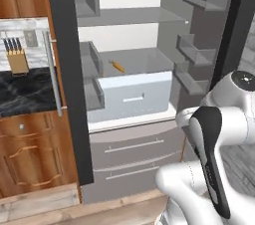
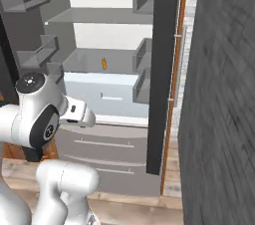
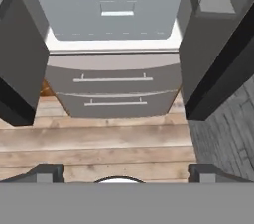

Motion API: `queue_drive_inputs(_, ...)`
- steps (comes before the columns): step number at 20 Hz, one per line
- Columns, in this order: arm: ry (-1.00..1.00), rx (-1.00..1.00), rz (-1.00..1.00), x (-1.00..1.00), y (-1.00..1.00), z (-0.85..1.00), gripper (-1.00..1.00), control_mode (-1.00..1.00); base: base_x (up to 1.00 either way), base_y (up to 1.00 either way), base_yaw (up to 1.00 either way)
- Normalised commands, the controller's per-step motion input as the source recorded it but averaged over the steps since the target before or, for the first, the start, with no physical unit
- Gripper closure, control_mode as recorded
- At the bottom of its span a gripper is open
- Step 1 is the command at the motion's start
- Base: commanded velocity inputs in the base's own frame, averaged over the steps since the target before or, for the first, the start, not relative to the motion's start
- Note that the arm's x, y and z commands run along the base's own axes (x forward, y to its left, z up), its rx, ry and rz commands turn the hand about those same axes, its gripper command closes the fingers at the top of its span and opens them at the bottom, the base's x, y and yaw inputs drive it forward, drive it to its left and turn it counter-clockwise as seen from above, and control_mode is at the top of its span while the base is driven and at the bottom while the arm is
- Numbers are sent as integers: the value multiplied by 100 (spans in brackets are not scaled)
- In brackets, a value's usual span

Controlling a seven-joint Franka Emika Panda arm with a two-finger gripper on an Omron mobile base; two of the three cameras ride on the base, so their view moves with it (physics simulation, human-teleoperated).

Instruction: Place one carrot and one fish in each tupperware on the nearby counter, to pack two identical lunches.

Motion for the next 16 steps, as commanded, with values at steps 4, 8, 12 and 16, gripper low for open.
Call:
queue_drive_inputs(4, 0, 0, 0, 0, 0, 0, -100, 100, 75, 0, 1)
queue_drive_inputs(8, 0, 0, 0, 0, 0, 0, -100, 100, 90, 5, 0)
queue_drive_inputs(12, 0, 0, 0, 0, 0, 0, -100, 100, 84, 8, 0)
queue_drive_inputs(16, 0, 0, 0, 0, 0, 0, -100, 100, 65, 10, 0)
